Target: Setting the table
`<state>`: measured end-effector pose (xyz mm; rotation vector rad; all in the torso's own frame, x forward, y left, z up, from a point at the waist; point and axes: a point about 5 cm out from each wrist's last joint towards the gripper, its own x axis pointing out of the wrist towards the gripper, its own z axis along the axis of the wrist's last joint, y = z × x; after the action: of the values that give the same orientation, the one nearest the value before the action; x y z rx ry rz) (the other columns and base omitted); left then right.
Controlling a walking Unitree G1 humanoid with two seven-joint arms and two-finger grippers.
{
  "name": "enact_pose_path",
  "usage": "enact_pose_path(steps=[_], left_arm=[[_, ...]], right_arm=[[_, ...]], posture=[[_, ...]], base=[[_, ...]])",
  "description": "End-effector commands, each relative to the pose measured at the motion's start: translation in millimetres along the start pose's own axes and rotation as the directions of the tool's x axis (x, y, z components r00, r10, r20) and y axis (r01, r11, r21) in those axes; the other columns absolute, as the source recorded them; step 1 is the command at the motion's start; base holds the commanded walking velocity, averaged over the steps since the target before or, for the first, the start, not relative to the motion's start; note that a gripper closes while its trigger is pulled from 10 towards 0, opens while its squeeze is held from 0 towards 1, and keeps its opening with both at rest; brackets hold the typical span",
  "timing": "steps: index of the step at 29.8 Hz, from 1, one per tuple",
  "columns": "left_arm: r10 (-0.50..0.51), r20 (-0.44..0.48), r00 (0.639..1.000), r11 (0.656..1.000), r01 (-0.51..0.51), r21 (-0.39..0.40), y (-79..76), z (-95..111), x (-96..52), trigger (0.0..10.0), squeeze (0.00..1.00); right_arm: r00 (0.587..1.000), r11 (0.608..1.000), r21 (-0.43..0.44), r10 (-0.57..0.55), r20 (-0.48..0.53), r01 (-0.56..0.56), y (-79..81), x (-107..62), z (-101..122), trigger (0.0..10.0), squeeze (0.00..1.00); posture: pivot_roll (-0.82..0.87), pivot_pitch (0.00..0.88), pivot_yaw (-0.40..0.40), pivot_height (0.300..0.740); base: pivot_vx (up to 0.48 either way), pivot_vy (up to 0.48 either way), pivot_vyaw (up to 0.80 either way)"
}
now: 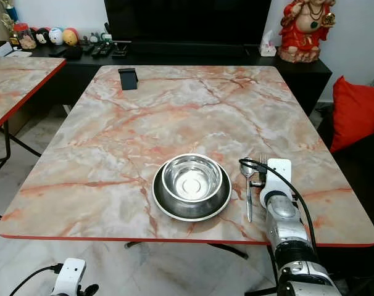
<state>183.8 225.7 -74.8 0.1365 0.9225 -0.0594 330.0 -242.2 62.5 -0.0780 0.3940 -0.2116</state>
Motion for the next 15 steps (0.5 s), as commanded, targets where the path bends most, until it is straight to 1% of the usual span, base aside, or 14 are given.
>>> enact_pose_path(steps=[1, 15], left_arm=[[0.005, -0.014, 1.000, 1.000, -0.005, 0.007, 2.6, -2.0, -0.7, 10.0, 0.00], [0.004, -0.014, 1.000, 1.000, -0.004, 0.009, 2.7, -2.0, -0.7, 10.0, 0.00]], right_arm=[[1.000, 1.000, -0.002, 0.005, -0.021, -0.005, 1.6, -0.9, -4.6, 10.0, 0.71], [1.000, 1.000, 0.004, 0.008, -0.015, -0.008, 2.2, -1.0, -3.6, 10.0, 0.71]], posture=[[0.00, 0.000, 0.007, 0.740], [0.00, 0.000, 0.008, 0.740]], base=[[0.000, 0.000, 0.00], [0.000, 0.000, 0.00]])
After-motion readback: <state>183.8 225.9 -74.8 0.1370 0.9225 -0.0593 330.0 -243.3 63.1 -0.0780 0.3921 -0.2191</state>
